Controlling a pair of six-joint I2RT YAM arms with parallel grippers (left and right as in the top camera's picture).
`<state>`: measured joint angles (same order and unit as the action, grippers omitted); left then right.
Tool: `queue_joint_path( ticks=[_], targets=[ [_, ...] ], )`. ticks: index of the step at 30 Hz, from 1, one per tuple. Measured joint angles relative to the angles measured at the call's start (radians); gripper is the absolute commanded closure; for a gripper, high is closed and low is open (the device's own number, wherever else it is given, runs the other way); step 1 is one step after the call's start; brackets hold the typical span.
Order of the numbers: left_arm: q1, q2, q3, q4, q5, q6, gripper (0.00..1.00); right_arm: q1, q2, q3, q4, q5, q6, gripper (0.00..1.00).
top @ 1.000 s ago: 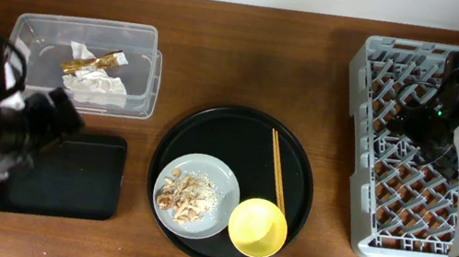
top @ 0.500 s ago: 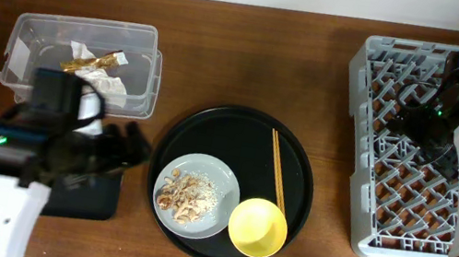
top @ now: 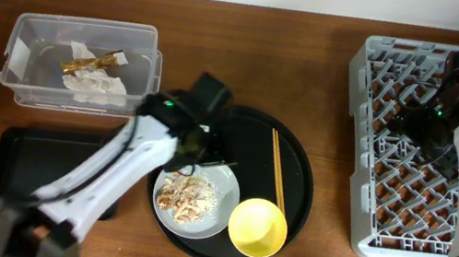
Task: Sort waste into correct bins and load items into the dishwasher rack
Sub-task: 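Move the left gripper over to the white plate of food scraps, then grasp the plate rim with the left gripper and lift it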
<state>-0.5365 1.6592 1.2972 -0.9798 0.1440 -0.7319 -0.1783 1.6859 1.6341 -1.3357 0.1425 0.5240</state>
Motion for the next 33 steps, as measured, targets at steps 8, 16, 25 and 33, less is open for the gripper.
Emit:
queue_joint_path(
  ticks=[8, 16, 25, 33],
  targets=[
    [-0.137, 0.115, 0.046, 0.005, -0.183, -0.086, 0.05, 0.000, 0.000, 0.000, 0.000, 0.000, 0.000, 0.01],
    [-0.233, 0.242, 0.099, 0.065, -0.231, -0.182, 0.05, 0.000, 0.000, 0.000, 0.000, 0.000, -0.001, 0.01],
    [-0.241, 0.321, 0.151, 0.055, -0.253, -0.184, 0.18, 0.000, 0.000, 0.000, 0.000, 0.000, 0.000, 0.01],
    [-0.268, 0.340, 0.153, 0.045, -0.277, -0.204, 0.19, 0.000, 0.000, 0.000, 0.000, 0.000, 0.000, 0.01]
  ],
)
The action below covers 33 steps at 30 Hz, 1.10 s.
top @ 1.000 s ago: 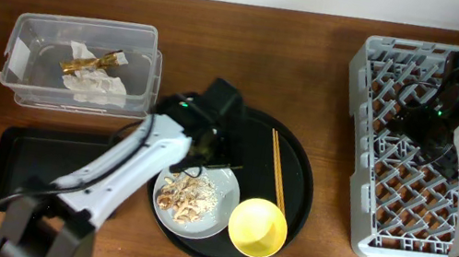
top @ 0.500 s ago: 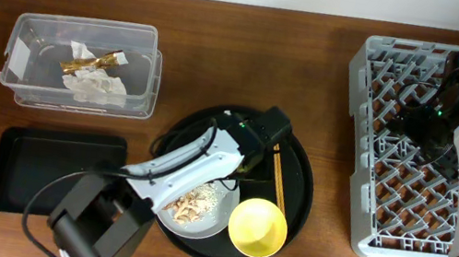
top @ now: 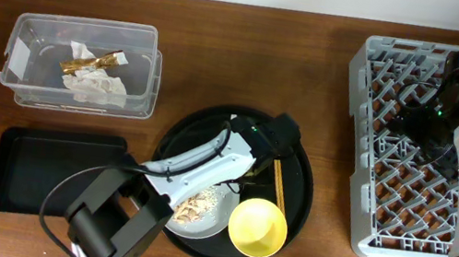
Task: Sort waste into correct bins and load items into the dishwasher rack
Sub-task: 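Grasp the plate rim with the left gripper and lift it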
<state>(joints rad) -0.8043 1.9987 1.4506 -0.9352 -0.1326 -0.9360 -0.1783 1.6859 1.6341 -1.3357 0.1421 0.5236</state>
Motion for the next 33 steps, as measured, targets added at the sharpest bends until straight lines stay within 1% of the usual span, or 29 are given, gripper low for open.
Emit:
queue_joint_path(
  ticks=[6, 8, 11, 13, 15, 21, 23, 25, 29, 30, 33],
  targets=[
    [-0.002, 0.071, 0.001, -0.014, -0.007, -0.053, 0.20, 0.000, 0.000, 0.000, 0.000, 0.000, 0.001, 0.01],
    [-0.002, 0.072, 0.001, -0.014, -0.008, -0.062, 0.26, 0.000, 0.000, 0.000, 0.000, 0.000, 0.000, 0.01],
    [-0.002, 0.072, 0.001, -0.014, -0.011, -0.075, 0.31, 0.000, 0.000, 0.000, 0.000, 0.000, 0.000, 0.01],
    [-0.002, 0.072, 0.001, -0.014, -0.014, -0.079, 0.38, 0.000, 0.000, 0.000, 0.000, 0.000, 0.000, 0.01],
    [-0.002, 0.072, 0.001, -0.014, -0.015, -0.080, 0.50, 0.000, 0.000, 0.000, 0.000, 0.000, 0.000, 0.01],
    [-0.002, 0.072, 0.001, -0.014, -0.016, -0.083, 0.65, 0.000, 0.000, 0.000, 0.000, 0.000, 0.000, 0.02],
    [-0.002, 0.072, 0.001, -0.016, -0.018, -0.082, 0.75, 0.000, 0.000, 0.000, 0.000, 0.000, 0.000, 0.01],
    [-0.002, 0.072, 0.001, -0.018, -0.018, -0.087, 0.79, 0.000, 0.000, 0.000, 0.000, 0.000, 0.000, 0.01],
    [-0.002, 0.072, 0.001, -0.016, -0.018, -0.086, 0.81, 0.000, 0.000, 0.000, 0.000, 0.000, 0.000, 0.01],
    [-0.002, 0.072, 0.001, -0.016, -0.018, -0.086, 0.85, 0.000, 0.000, 0.000, 0.000, 0.000, 0.000, 0.01],
    [-0.002, 0.072, 0.001, -0.013, -0.018, -0.086, 0.91, 0.000, 0.000, 0.000, 0.000, 0.000, 0.000, 0.01]
  ],
)
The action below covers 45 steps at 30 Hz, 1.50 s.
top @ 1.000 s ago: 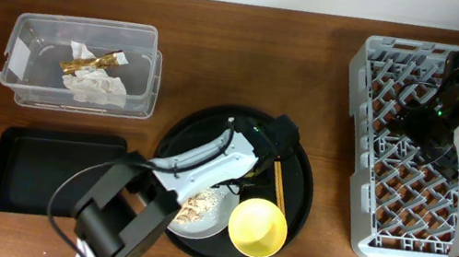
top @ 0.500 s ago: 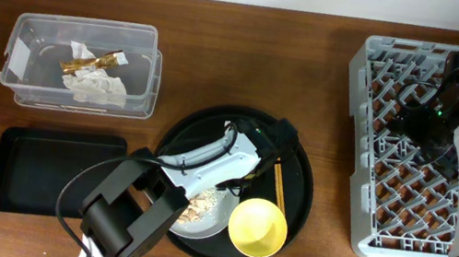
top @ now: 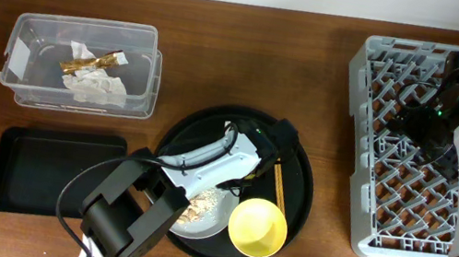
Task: Sort waste into correct bins and load items into the dishwasher rack
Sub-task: 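Grasp the plate rim with the left gripper and lift it, then carry the plate left over the black flat tray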
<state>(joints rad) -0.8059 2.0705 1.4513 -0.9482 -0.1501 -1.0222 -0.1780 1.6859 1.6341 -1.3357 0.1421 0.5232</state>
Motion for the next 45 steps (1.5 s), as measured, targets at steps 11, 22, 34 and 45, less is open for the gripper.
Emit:
queue_joint_path(
  ticks=[11, 22, 34, 45],
  targets=[
    [-0.008, 0.000, 0.034, -0.065, -0.019, 0.005, 0.99, 0.000, 0.000, 0.000, 0.000, 0.000, 0.000, 0.01],
    [-0.007, 0.000, 0.135, -0.188, -0.053, 0.005, 0.99, 0.000, 0.000, 0.000, 0.000, 0.000, 0.000, 0.01],
    [-0.003, 0.000, 0.182, -0.320, -0.053, 0.032, 0.99, 0.000, 0.000, 0.000, 0.000, 0.000, 0.001, 0.01],
    [0.138, 0.000, 0.432, -0.591, -0.103, 0.039, 0.99, 0.000, 0.000, 0.000, 0.000, 0.000, 0.000, 0.01]
  ],
)
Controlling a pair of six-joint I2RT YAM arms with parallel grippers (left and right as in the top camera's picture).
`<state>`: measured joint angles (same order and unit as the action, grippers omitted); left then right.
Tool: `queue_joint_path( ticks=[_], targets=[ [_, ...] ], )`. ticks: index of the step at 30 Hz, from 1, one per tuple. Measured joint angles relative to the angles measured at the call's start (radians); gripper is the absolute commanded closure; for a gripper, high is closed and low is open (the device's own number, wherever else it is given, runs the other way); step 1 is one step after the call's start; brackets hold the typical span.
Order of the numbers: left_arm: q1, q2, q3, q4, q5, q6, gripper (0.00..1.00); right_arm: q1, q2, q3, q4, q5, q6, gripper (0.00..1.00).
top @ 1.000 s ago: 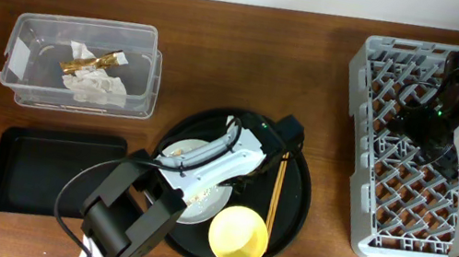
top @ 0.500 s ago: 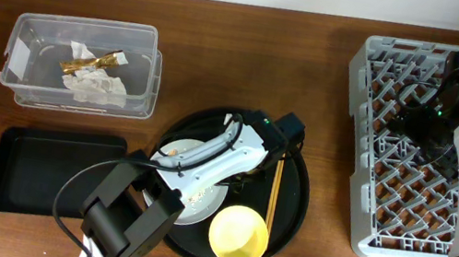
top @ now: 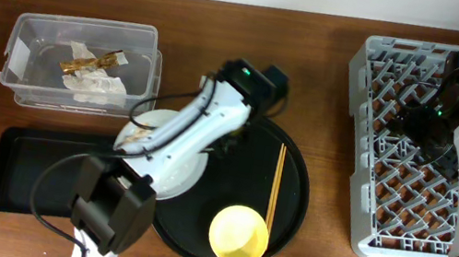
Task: Sort waste into correct bins and load items into the dishwasher rack
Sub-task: 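Carry the plate left over the black flat tray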
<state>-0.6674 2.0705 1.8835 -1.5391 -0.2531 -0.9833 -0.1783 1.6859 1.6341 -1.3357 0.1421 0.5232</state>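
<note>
The white plate (top: 169,167) with food scraps hangs over the left rim of the round black tray (top: 289,218), toward the black rectangular tray (top: 44,174). My left arm lies across it. The left gripper (top: 225,141) is at the plate's right rim and seems shut on it, though the fingers are largely hidden. A yellow bowl (top: 239,236) sits at the round tray's front. Chopsticks (top: 276,188) lie on its right side. My right gripper (top: 406,122) hovers over the grey dishwasher rack (top: 363,170); how its fingers stand is unclear.
A clear plastic bin (top: 18,79) at the back left holds a gold wrapper (top: 91,61) and crumpled paper (top: 95,85). The rack fills the right side of the brown table (top: 227,30). Cables trail along the right arm.
The left gripper has moved from beside the chopsticks to the tray's upper left. The plate has shifted up and left with it. The bowl sits further front-left, and the chopsticks now lie straight.
At first the left gripper was over the tray's left part, above the plate. It then stood at the plate's right rim beside the chopsticks and stayed there. Now the plate is off to the left over the tray's edge. The right arm stayed over the rack.
</note>
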Motion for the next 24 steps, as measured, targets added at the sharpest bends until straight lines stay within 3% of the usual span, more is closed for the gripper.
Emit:
queue_joint_path(
  ticks=[13, 24],
  targets=[
    [0.329, -0.086, 0.005, -0.014, 0.062, 0.145, 0.99, 0.000, 0.000, 0.000, 0.000, 0.000, 0.000, 0.01],
    [0.637, -0.103, 0.006, 0.021, 0.357, 0.409, 0.99, 0.000, 0.000, 0.000, 0.000, 0.000, 0.001, 0.01]
  ],
)
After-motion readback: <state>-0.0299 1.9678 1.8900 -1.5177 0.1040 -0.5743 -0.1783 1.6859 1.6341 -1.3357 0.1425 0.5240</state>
